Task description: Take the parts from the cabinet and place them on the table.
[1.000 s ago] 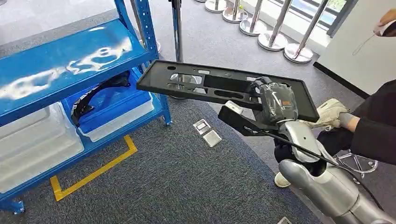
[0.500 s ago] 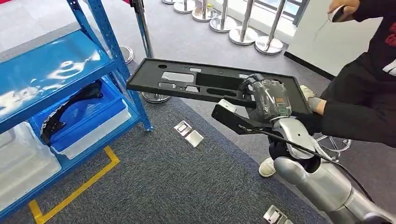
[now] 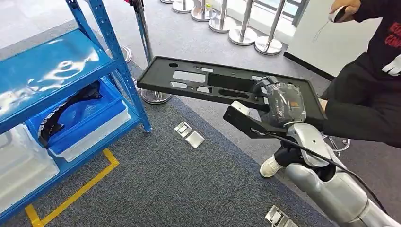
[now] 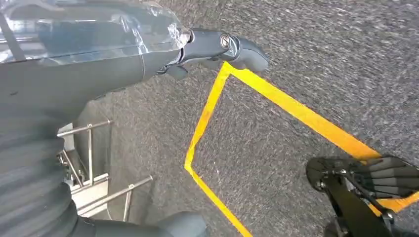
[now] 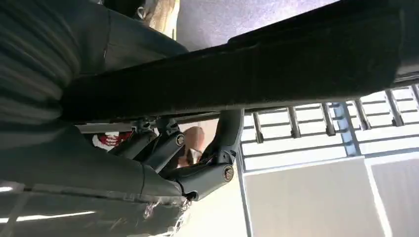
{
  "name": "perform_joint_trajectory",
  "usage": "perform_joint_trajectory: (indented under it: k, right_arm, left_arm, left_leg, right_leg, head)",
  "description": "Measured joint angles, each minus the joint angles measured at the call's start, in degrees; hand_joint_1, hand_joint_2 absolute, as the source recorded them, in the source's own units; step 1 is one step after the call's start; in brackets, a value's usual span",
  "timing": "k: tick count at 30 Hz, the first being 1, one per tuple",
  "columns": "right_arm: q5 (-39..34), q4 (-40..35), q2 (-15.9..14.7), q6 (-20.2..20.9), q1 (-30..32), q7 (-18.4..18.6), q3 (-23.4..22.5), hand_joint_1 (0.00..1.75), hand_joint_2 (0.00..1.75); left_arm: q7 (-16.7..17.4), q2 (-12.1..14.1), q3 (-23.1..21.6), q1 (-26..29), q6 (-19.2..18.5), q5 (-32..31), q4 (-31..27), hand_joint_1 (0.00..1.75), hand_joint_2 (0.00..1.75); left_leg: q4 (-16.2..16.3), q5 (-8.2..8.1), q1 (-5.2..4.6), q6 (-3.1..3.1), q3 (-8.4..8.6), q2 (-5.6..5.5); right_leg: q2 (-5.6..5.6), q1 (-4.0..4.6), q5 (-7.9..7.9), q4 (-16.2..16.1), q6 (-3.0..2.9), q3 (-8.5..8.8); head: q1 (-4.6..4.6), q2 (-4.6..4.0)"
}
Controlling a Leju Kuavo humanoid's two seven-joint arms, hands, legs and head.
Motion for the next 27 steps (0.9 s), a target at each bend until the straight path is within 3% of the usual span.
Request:
perform_joint_trajectory:
  k: [1,3,4,6,7,9,10,11,12,14,15,16,18,20,21,23,25,26,27]
  right_arm:
    - [0.0,-0.1,0.0,-0.1,0.0,0.0,0.0,1.75,1.75]
    - [0.0,-0.1,0.0,-0.1,0.0,0.0,0.0,1.75,1.75]
    - [0.0,-0.1,0.0,-0.1,0.0,0.0,0.0,1.75,1.75]
    - [0.0,-0.2,0.0,-0.1,0.0,0.0,0.0,1.75,1.75]
    - [0.0,-0.2,0.0,-0.1,-0.1,0.0,0.0,1.75,1.75]
    - [0.0,-0.2,0.0,-0.1,-0.1,0.0,0.0,1.75,1.75]
    - [0.0,-0.2,0.0,-0.1,0.0,0.0,0.0,1.75,1.75]
    - [0.1,-0.2,0.0,-0.1,0.0,0.0,0.0,1.75,1.75]
    - [0.1,-0.2,0.0,-0.1,0.0,0.0,0.0,1.75,1.75]
    - [0.2,-0.2,0.0,-0.1,0.0,0.0,0.0,1.75,1.75]
    - [0.2,-0.3,0.0,-0.1,0.0,0.0,0.0,1.75,1.75]
    - [0.2,-0.3,0.0,-0.1,-0.1,0.0,0.0,1.75,1.75]
    - [0.2,-0.3,0.0,-0.1,-0.1,0.0,0.0,1.75,1.75]
    - [0.2,-0.3,0.0,-0.1,-0.1,0.0,0.0,1.75,1.75]
    - [0.2,-0.3,0.0,-0.1,-0.1,0.0,-0.1,1.75,1.75]
    - [0.2,-0.3,0.0,-0.1,-0.3,0.0,-0.1,1.75,1.75]
    - [0.2,-0.3,0.0,-0.1,-0.1,0.0,-0.1,1.75,1.75]
    - [0.2,-0.3,0.0,-0.1,-0.1,0.0,-0.1,1.75,1.75]
    - [0.2,-0.3,0.0,-0.1,0.0,0.0,-0.1,1.75,1.75]
  left_arm:
    - [0.0,0.0,0.0,0.0,0.0,0.0,0.0,0.00,1.75]
    - [0.0,0.0,0.0,0.0,0.0,0.0,0.0,0.00,1.75]
    - [0.0,0.0,0.0,0.0,0.0,-0.1,0.0,0.00,1.75]
    - [-0.1,0.0,0.0,0.0,0.0,-0.1,0.0,0.00,1.75]
    - [-0.1,0.0,0.0,-0.1,0.0,-0.1,0.0,0.00,1.75]
    - [-0.1,0.0,0.0,0.1,0.0,-0.1,0.0,0.00,1.75]
    - [-0.1,0.0,0.0,0.2,0.0,-0.1,0.0,0.00,1.75]
    - [-0.1,0.0,0.0,0.2,0.0,-0.1,0.0,0.00,1.75]
    - [-0.1,0.0,0.0,0.2,0.0,-0.1,0.0,0.00,1.75]
    - [-0.1,0.0,0.0,0.1,0.0,-0.1,0.0,0.00,1.75]
    - [-0.1,0.2,0.0,0.1,0.0,-0.1,0.0,0.00,1.75]
    - [-0.1,0.2,0.0,0.1,0.0,-0.1,0.0,0.00,1.75]
    - [-0.1,0.2,0.0,0.0,0.0,-0.1,0.0,0.00,1.75]
    - [-0.1,0.1,0.0,-0.1,0.0,-0.1,0.0,0.00,1.75]
    - [-0.1,0.1,0.0,-0.1,0.0,-0.1,0.0,0.00,1.75]
    - [-0.1,0.1,0.0,-0.1,0.0,-0.1,0.0,0.00,1.75]
    - [-0.1,0.1,0.0,0.0,0.0,-0.1,0.0,0.00,1.75]
    - [-0.1,0.1,0.0,0.0,0.0,-0.1,0.0,0.00,1.75]
    - [-0.1,0.1,0.0,0.0,0.0,-0.1,0.0,0.00,1.75]
  left_leg:
    - [0.3,-0.04,-0.12,-0.27,-0.20,0.07]
    - [0.1,-0.08,-0.10,-0.68,0.04,0.76]
    - [0.0,-0.10,-0.03,-1.06,0.21,1.09]
    - [1.6,-1.56,0.22,-1.69,0.10,-0.05]
    - [5.6,-4.14,0.26,-1.67,-1.75,-0.90]
    - [14.8,-8.25,0.06,-1.66,-6.16,-1.38]
    - [17.9,-8.89,0.03,-1.57,-7.79,-1.46]
    - [18.0,-7.95,-0.04,-1.35,-8.06,-1.51]
    - [15.6,-5.94,-0.14,-1.02,-7.09,-1.58]
    - [6.1,-0.61,-0.36,-0.12,-2.95,-2.21]
    - [1.8,0.49,-0.56,0.51,-1.50,-3.77]
    - [0.7,0.42,-0.51,0.54,-1.17,-3.94]
    - [0.8,0.44,-0.88,0.55,-1.23,-3.43]
    - [-0.1,0.90,-0.43,1.14,-0.93,-2.85]
    - [-0.5,1.15,-0.30,1.45,-0.72,-2.38]
    - [-0.5,1.23,-0.28,1.70,-0.80,-1.94]
    - [-0.4,1.18,-0.32,1.73,-0.88,-1.39]
    - [-0.4,1.17,-0.30,1.71,-0.87,-1.17]
    - [-0.3,1.09,-0.25,1.61,-0.82,-0.87]
  right_leg:
    - [0.49,-0.05,0.18,-0.4,-0.70,-0.16]
    - [1.08,0.18,0.07,-0.2,-1.23,-0.46]
    - [1.43,0.24,0.15,-0.3,-1.64,-0.48]
    - [1.73,-0.07,0.43,-0.6,-2.26,-0.19]
    - [2.04,-0.03,0.41,-0.6,-2.68,-0.18]
    - [2.65,0.24,0.37,-0.6,-2.94,-0.19]
    - [3.10,0.39,0.38,-0.6,-2.98,-0.18]
    - [3.55,0.54,0.37,-0.6,-2.99,-0.10]
    - [4.00,0.66,0.37,-0.6,-2.99,-0.01]
    - [4.75,0.84,0.35,-0.6,-3.00,0.32]
    - [5.02,0.72,0.35,-0.6,-2.95,0.26]
    - [5.46,1.10,0.30,-0.2,-2.80,-0.03]
    - [5.83,0.65,0.51,-0.5,-2.33,-0.23]
    - [6.24,0.92,0.47,-0.5,-1.66,-0.23]
    - [4.93,0.84,-0.67,0.7,-1.41,-0.66]
    - [3.37,0.50,-4.93,8.3,-0.81,-4.11]
    - [3.00,0.09,-7.76,16.2,-0.39,-7.91]
    - [2.92,-0.06,-7.27,17.0,-0.24,-8.37]
    - [2.81,-0.23,-5.47,14.9,-0.09,-7.43]
  head:
    - [0.13,0.00]
    - [-0.72,0.00]
    - [-0.72,0.00]
    - [-1.07,0.00]
    - [-1.75,0.00]
    - [-2.36,0.00]
    - [-2.62,0.00]
    - [-2.80,0.00]
    - [-2.95,0.00]
    - [-3.41,0.00]
    - [-3.61,0.00]
    - [-3.48,0.00]
    - [-3.39,0.00]
    - [-3.50,0.00]
    - [-3.39,0.00]
    - [-2.16,0.00]
    - [-1.66,0.00]
    - [-1.40,0.00]
    - [-1.12,0.00]
